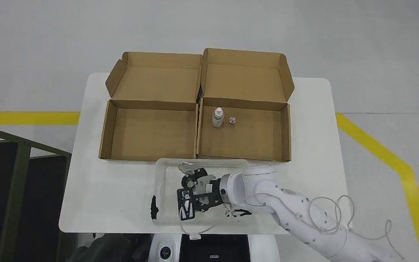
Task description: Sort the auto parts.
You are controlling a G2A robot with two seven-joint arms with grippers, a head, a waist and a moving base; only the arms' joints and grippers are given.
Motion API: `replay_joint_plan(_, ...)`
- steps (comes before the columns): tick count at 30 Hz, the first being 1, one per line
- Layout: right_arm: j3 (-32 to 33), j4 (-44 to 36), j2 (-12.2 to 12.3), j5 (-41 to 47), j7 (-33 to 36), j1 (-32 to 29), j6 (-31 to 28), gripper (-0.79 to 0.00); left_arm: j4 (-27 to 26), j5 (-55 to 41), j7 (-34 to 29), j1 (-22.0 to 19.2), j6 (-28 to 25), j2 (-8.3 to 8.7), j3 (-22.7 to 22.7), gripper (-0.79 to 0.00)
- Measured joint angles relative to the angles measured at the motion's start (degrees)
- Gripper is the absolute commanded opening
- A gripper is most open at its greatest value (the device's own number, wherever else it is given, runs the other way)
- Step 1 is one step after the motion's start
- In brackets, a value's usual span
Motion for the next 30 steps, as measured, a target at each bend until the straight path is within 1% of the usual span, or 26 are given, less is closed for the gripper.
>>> replay_joint_plan(6, -1.3, 2.1, -1.0, 0.8, 0.4, 1.2, 0.8, 0.0, 0.0, 0.0, 0.0, 0.0, 0.0, 0.0, 0.0, 0.0)
replay_joint_plan(12, -1.4, 2.5, -1.4, 0.9, 0.5, 1.4, 1.9, 0.0, 0.0, 0.0, 0.0, 0.0, 0.0, 0.0, 0.0, 0.0)
replay_joint_plan(30, -1.3, 2.5, -1.5, 0.8, -0.1, 0.9, 2.4, 0.0, 0.0, 0.0, 0.0, 0.0, 0.0, 0.0, 0.0, 0.0)
